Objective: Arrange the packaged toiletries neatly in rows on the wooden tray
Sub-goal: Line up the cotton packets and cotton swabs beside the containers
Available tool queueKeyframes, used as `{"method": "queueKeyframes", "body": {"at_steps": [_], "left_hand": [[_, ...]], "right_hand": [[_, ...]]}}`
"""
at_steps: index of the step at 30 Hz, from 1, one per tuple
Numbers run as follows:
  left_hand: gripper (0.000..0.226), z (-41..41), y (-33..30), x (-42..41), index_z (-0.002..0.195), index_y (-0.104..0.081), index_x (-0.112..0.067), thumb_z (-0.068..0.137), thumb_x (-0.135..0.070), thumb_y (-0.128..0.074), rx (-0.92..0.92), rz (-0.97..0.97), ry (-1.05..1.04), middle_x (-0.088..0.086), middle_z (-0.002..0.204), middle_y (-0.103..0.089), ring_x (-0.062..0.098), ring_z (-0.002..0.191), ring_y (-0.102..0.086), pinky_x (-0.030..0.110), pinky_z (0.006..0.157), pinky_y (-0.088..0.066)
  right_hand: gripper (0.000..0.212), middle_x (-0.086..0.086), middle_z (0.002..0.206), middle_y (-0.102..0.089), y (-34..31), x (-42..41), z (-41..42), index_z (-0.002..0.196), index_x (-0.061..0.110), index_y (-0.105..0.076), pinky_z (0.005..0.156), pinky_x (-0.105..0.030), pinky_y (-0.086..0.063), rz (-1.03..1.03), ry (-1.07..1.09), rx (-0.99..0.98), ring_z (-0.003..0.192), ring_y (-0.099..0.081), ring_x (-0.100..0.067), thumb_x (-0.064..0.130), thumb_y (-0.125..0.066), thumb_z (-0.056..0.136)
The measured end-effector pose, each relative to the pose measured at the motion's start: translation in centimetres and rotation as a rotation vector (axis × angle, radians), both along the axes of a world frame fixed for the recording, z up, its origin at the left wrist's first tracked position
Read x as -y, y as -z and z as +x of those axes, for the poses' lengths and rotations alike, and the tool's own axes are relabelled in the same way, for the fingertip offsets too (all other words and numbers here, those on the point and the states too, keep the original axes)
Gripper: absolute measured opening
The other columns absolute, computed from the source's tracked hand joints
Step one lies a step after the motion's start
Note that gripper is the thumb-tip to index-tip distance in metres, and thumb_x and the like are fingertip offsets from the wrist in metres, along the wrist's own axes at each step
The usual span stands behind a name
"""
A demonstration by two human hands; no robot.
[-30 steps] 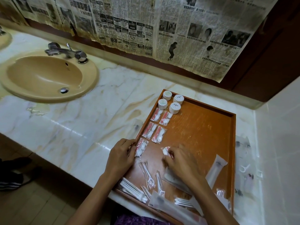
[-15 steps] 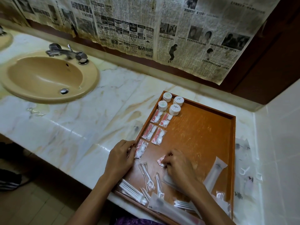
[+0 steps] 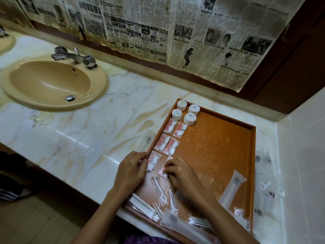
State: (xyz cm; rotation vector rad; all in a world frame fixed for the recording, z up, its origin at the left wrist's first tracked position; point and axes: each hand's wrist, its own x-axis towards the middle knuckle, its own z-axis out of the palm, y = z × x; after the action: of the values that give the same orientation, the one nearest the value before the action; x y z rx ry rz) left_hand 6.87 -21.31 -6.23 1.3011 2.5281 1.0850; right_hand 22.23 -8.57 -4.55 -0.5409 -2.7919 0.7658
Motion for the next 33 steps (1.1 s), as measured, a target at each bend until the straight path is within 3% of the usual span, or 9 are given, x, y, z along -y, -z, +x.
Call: {"method": "queueKeyframes", "body": {"at_steps": [18,25,30,33], "left_hand": [[0.022,-0.2,0.1,0.0,0.107,-0.071,-0.015,0.085,-0.010,-0.068,-0.009,-0.015,0.002,-0.001,0.090,-0.066,0.015,0.074,-0.060,0.020,0.067,-0.041],[0.022,-0.1,0.0,0.0,0.105,-0.071,-0.014,0.084,-0.008,-0.068,-0.023,-0.003,0.013,0.000,0.090,-0.066,0.017,0.074,-0.061,0.021,0.068,-0.042],[0.018,0.0,0.0,0.0,0.098,-0.073,-0.008,0.082,-0.002,-0.070,-0.087,0.018,0.032,0.004,0.086,-0.063,0.021,0.079,-0.060,0.028,0.067,-0.047],[0.015,0.1,-0.3,0.2,0.091,-0.073,-0.004,0.079,0.003,-0.070,-0.177,0.053,0.046,0.007,0.082,-0.060,0.024,0.077,-0.058,0.034,0.061,-0.050]], "right_hand": [[0.016,-0.001,0.104,-0.070,-0.1,0.3,-0.5,0.092,0.008,-0.077,0.086,-0.024,-0.045,-0.012,-0.022,-0.075,0.103,-0.055,-0.015,0.003,-0.062,0.088],[0.014,-0.002,0.099,-0.072,0.1,0.2,-0.3,0.080,0.007,-0.075,0.081,-0.028,-0.050,-0.059,-0.016,-0.119,0.097,-0.058,-0.015,-0.003,-0.065,0.083],[0.019,0.003,0.098,-0.072,0.3,0.1,0.6,0.094,0.012,-0.075,0.085,-0.010,-0.040,-0.083,0.070,-0.160,0.096,-0.057,-0.007,0.000,-0.067,0.083],[0.016,0.005,0.096,-0.069,0.1,0.2,1.4,0.097,0.016,-0.073,0.081,-0.019,-0.044,-0.085,0.162,-0.145,0.091,-0.056,-0.008,0.007,-0.064,0.088]]}}
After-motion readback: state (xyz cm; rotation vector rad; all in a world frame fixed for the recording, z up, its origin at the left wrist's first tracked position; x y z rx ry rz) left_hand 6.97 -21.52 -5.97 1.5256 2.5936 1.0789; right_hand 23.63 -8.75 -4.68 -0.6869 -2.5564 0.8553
